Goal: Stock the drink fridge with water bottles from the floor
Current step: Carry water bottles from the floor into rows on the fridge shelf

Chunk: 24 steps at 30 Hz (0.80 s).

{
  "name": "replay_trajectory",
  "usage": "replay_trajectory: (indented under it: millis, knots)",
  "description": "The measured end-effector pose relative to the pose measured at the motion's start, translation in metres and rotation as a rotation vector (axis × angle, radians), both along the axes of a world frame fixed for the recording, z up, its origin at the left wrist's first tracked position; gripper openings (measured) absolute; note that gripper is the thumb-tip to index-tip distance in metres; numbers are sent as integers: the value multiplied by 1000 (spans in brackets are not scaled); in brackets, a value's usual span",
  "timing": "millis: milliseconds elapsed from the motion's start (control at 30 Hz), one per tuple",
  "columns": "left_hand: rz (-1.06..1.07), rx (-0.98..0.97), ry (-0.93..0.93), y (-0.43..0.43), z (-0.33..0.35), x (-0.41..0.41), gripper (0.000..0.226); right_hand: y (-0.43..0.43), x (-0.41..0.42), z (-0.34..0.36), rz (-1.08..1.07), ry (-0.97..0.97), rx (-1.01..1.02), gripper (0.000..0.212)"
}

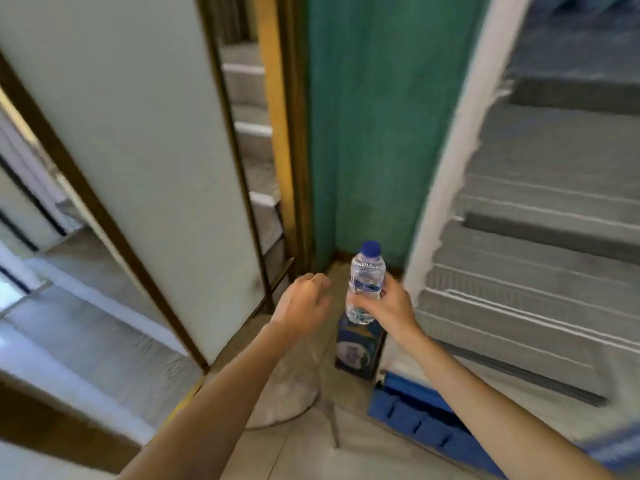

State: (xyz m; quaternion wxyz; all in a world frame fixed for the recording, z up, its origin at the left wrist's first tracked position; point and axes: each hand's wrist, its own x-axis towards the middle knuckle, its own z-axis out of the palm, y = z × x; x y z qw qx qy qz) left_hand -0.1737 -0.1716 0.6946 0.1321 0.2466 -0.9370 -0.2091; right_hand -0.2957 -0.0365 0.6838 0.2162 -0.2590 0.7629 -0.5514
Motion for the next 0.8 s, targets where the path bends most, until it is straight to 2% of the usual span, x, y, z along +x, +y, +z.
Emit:
replay_trajectory:
  millis: [233, 600, 733, 800]
  knots:
    - [-354, -116, 165, 93, 126, -115, 29, 128, -65, 136, -246, 139, -106, 37]
    - [-729, -336, 444, 216, 266, -281, 37, 280, -188, 291, -656, 339, -200, 42]
    - [-796, -447, 380, 246, 297, -346, 43, 311, -242, 338, -659, 391, -225, 26]
    - [-822, -473, 301, 259, 303, -379, 46, 320, -277, 352, -710, 395, -209, 34]
